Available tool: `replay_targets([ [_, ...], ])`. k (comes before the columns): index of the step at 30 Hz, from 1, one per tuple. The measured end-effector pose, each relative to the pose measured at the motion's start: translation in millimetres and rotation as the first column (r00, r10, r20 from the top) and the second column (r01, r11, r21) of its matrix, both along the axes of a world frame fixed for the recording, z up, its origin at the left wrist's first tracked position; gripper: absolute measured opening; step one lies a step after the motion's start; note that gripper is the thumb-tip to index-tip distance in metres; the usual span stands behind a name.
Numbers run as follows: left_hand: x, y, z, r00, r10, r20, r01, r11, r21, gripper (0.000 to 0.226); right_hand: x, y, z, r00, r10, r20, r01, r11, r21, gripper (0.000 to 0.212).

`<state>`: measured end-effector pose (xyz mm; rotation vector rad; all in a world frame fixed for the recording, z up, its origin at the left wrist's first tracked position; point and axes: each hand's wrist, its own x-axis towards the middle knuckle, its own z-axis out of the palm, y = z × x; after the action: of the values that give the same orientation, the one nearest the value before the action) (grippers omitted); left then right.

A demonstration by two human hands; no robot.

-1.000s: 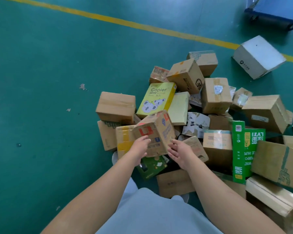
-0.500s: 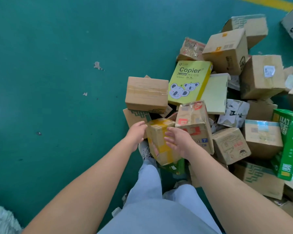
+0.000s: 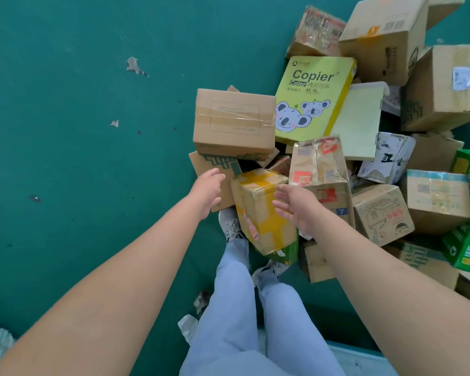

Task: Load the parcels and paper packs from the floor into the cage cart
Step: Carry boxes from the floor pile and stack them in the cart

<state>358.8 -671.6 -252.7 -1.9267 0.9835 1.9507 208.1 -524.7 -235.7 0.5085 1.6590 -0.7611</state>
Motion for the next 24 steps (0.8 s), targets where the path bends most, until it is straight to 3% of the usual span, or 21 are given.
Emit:
replay_targets([
  [7,-17,-32,-92,1.000,0.005,0.022,-0.004,0.998,-0.062,0.048,-22,-39,-90,0.998,0.058,-0.028,-0.058,0.998,-0.006,0.040],
  [12,-22,-54,-160,0.998,0.019,0.054,-0.011,0.990,-0.142,0.064,-44,-62,-153,0.996,0.033,-0.084,-0.034,0.999,-0.010,0.039],
  [17,-26,-90,-223,0.987,0.045,0.157,0.000,0.961,-0.277,0.081,-68,-80,-212,0.985,-0.009,-0.172,0.004,0.999,-0.034,0.058],
  [24,-35,-131,-275,0.994,0.048,0.098,-0.027,0.978,-0.207,0.076,-74,-94,-266,0.991,-0.022,-0.134,0.013,0.997,-0.070,0.068],
])
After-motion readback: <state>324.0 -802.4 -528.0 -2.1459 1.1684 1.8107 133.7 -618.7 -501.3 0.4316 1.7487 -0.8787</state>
